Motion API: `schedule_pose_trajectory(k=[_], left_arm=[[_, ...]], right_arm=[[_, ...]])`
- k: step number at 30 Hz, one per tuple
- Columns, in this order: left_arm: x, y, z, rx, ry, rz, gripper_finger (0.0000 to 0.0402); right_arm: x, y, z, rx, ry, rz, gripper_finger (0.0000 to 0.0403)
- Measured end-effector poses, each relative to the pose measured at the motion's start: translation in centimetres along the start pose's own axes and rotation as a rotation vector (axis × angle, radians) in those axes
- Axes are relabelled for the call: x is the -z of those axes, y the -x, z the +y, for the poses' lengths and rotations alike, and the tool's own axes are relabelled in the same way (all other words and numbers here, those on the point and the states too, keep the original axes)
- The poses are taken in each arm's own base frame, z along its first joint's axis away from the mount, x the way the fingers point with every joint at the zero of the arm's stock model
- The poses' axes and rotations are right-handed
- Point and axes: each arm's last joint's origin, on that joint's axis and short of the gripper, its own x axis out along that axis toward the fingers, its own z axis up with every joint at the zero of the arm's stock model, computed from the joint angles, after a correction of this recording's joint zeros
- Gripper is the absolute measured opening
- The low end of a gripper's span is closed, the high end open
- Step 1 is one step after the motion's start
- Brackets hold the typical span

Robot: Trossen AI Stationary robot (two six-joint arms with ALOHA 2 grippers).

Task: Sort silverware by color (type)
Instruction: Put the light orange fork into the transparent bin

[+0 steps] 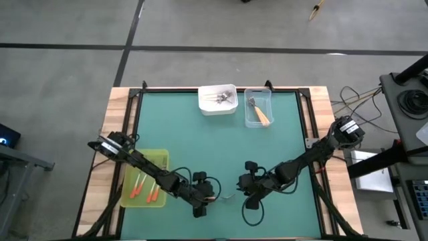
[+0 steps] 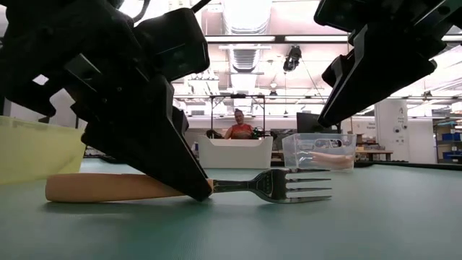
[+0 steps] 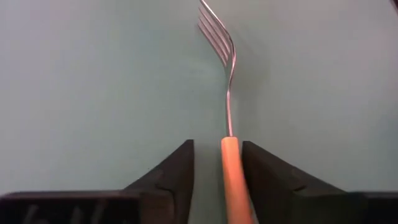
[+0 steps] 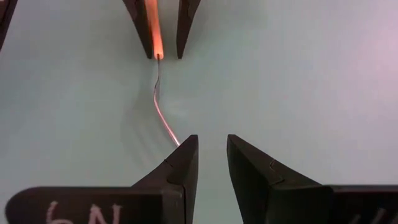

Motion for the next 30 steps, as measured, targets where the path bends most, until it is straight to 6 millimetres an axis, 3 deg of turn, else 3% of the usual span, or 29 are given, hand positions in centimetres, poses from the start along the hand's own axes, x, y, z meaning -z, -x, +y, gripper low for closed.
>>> schedule_pose_trajectory(k=[7, 17, 23, 30], left_arm=[[0.0, 0.1, 0.0, 0.008, -0.007, 0.009, 0.0019], [-0.9, 1.4, 0.2, 0.019, -0.145, 0.005, 0.0018], [-3.5, 3.9, 0.9, 0.008, -0.262, -0.080, 0.0018], [-7.3, 8.8, 0.2, 0.139, -0.442, -0.327, 0.0018]], right_arm=[[0.0, 0.0, 0.0, 0.000, 0.003, 0.000, 0.0068], [-0.2, 1.0, -0.1, -0.004, 0.022, 0.001, 0.0071], [-0.9, 3.6, 0.6, -0.052, 0.055, -0.063, 0.0066], [-1.9, 6.7, 1.9, -0.082, 0.206, -0.231, 0.0063]])
